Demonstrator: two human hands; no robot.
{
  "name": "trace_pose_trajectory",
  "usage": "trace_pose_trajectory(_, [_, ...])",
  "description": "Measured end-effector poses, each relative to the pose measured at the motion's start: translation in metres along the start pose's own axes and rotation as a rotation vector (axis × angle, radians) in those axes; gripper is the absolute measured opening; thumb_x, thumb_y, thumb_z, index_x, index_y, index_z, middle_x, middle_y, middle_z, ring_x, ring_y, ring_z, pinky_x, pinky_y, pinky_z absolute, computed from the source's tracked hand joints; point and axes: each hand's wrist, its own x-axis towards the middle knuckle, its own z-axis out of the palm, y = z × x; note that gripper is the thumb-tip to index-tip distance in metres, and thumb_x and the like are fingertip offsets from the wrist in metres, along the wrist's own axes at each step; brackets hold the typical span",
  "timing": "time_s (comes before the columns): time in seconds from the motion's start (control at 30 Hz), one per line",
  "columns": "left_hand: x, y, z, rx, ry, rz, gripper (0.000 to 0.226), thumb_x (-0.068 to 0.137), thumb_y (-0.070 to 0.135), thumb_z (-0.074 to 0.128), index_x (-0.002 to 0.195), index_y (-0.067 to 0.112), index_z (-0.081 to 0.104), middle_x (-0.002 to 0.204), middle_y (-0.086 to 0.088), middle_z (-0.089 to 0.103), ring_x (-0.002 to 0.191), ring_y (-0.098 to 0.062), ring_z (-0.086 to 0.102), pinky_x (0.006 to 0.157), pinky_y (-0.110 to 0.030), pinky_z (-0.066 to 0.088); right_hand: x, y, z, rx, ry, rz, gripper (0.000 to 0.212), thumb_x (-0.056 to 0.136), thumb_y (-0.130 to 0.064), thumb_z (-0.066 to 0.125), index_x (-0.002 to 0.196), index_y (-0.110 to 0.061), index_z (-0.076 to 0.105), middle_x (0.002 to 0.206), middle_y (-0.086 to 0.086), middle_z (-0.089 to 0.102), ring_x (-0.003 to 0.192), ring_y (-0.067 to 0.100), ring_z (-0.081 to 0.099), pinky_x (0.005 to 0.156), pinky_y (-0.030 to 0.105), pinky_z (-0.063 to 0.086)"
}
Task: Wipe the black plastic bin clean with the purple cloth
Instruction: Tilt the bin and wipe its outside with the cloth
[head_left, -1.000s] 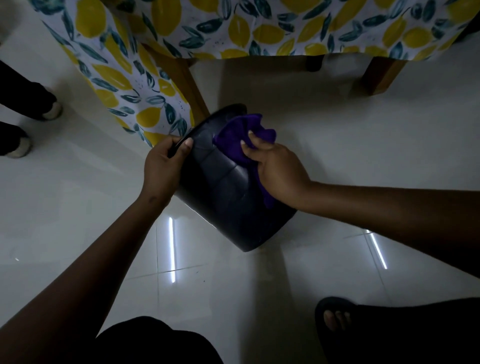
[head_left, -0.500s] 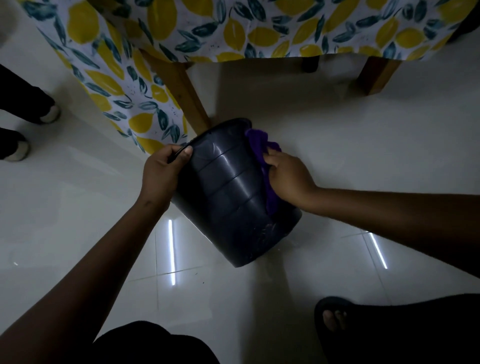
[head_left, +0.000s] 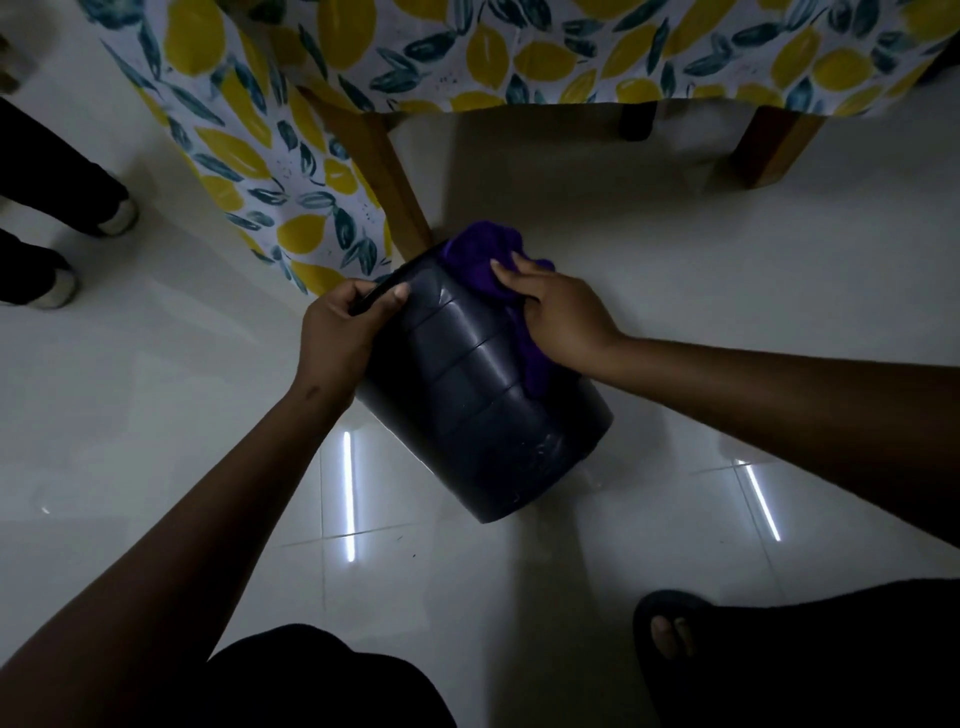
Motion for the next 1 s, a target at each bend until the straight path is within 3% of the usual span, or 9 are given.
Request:
trace_pose_trajectory(0.1, [0.002,-0.003,-0.001,0.003,0.054,-0.014,0.018,0.083,0.038,0.074,0.073,0.025,0.066,0.071,0.008,0.066,0.068,0.0,0.057,0.068,-0.023,0.048,-0.012,0.021,0.0,0.024,-0.051,0.111,0.051,0.091,-0.002,0.039,0.137,-0.025,0.044,0.151,0.003,0.034,0.138,0.017,0.032,0.11,0.014,0.017])
trace_pose_trajectory(0.2, [0.007,-0.008,-0.004,-0.02,0.106,-0.029,0.021,0.082,0.041,0.073,0.072,0.024,0.066,0.071,0.006,0.065,0.068,-0.003,0.057,0.069,-0.027,0.048,-0.04,0.036,0.002,0.011,-0.077,0.138,0.047,0.092,-0.002,0.041,0.136,-0.019,0.045,0.15,0.005,0.035,0.137,0.018,0.034,0.107,0.012,0.015])
trace_pose_trajectory(0.33, [0.012,-0.012,-0.002,-0.013,0.153,-0.043,0.024,0.081,0.044,0.072,0.07,0.024,0.064,0.071,0.004,0.064,0.068,-0.006,0.056,0.069,-0.029,0.048,-0.075,0.027,0.007,0.019,-0.032,-0.018,0.047,0.092,0.001,0.045,0.135,-0.017,0.045,0.15,0.004,0.034,0.138,0.019,0.032,0.112,0.019,0.018])
trace_pose_trajectory(0.5, [0.017,-0.013,0.0,0.004,0.197,-0.058,0.025,0.084,0.04,0.072,0.067,0.027,0.06,0.067,0.011,0.059,0.064,-0.001,0.053,0.07,-0.027,0.046,-0.085,0.005,0.025,-0.115,-0.05,-0.234,0.054,0.09,0.004,0.049,0.136,-0.024,0.046,0.151,-0.004,0.033,0.143,0.025,0.018,0.117,0.028,0.014])
trace_pose_trajectory(0.63, [0.017,-0.012,0.0,0.033,0.175,-0.045,0.027,0.086,0.041,0.069,0.067,0.026,0.058,0.065,0.01,0.055,0.062,-0.002,0.049,0.066,-0.024,0.043,-0.079,0.011,0.025,-0.264,-0.037,-0.316,0.055,0.087,0.003,0.051,0.135,-0.024,0.047,0.15,-0.004,0.035,0.141,0.034,0.023,0.113,0.032,0.019])
trace_pose_trajectory(0.77, [0.014,-0.01,-0.007,-0.047,0.106,-0.012,0.022,0.086,0.035,0.07,0.07,0.024,0.061,0.067,0.009,0.06,0.065,-0.001,0.052,0.067,-0.023,0.044,-0.059,0.02,0.013,-0.098,-0.028,-0.225,0.049,0.094,-0.005,0.045,0.136,-0.029,0.045,0.151,-0.004,0.033,0.139,0.019,0.03,0.116,0.027,0.024])
trace_pose_trajectory(0.87, [0.009,-0.005,-0.009,-0.135,0.04,0.018,0.02,0.083,0.033,0.074,0.068,0.024,0.062,0.069,0.008,0.062,0.071,-0.007,0.055,0.069,-0.025,0.044,-0.037,0.022,-0.005,-0.013,0.059,-0.095,0.054,0.089,0.001,0.045,0.136,-0.025,0.045,0.149,0.002,0.035,0.135,0.015,0.036,0.111,0.016,0.022])
trace_pose_trajectory(1.0, [0.004,0.0,-0.011,-0.146,-0.047,0.074,0.027,0.079,0.042,0.071,0.065,0.026,0.055,0.065,0.011,0.055,0.071,-0.008,0.05,0.066,-0.023,0.04,-0.026,0.016,-0.021,0.034,0.175,-0.064,0.053,0.087,0.006,0.046,0.133,-0.019,0.049,0.147,0.003,0.04,0.132,0.012,0.039,0.11,0.016,0.022])
